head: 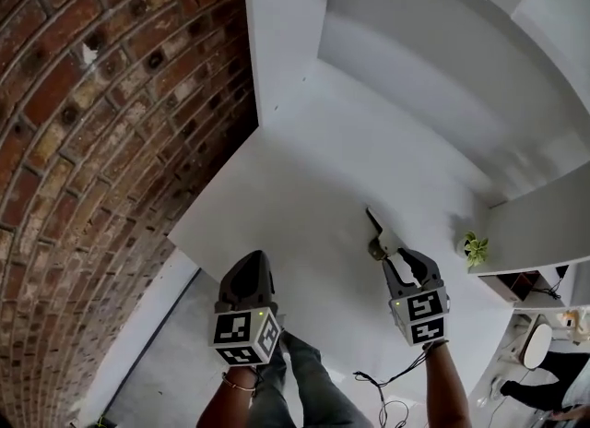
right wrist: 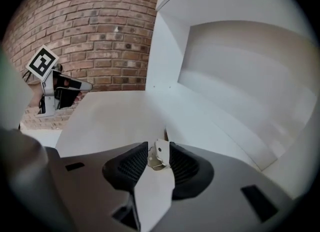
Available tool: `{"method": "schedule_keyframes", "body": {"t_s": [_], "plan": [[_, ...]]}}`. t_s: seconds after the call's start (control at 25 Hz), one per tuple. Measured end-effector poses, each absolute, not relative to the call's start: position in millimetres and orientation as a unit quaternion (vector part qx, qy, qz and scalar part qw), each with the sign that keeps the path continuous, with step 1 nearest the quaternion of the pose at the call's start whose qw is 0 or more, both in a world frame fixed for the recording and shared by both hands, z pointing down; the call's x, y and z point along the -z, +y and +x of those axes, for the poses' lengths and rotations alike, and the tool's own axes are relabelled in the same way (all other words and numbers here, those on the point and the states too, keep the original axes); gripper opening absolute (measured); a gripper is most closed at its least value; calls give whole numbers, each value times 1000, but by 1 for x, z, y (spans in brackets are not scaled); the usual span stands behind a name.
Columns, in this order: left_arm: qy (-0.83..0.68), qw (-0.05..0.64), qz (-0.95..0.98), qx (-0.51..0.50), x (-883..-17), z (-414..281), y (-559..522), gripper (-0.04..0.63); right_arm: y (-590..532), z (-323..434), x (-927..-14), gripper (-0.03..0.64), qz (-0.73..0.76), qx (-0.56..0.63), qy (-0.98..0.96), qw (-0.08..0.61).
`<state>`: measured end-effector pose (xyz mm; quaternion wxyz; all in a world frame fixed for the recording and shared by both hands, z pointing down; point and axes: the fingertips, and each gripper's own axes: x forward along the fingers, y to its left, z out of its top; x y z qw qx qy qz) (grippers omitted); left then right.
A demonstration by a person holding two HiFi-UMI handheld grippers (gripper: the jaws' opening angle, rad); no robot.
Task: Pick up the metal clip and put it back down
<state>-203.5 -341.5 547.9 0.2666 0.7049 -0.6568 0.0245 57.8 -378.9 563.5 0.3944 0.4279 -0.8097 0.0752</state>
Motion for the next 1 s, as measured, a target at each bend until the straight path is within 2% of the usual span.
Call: {"method": "schedule_keyframes", "body": {"t_s": [0.24,0.8,1.0], "plan": [[-665,279,692,-24,-560,-216,-343,5,-384,57,-581,133,409,-81,-804,423],[-672,279,685,-31,-567,-222,-347,5,-395,51,-606,134,380,-7,-787,487],[-677,278,681,-31,-567,-227,-345,5,-398,50,-609,114,377,4,-780,499]]}}
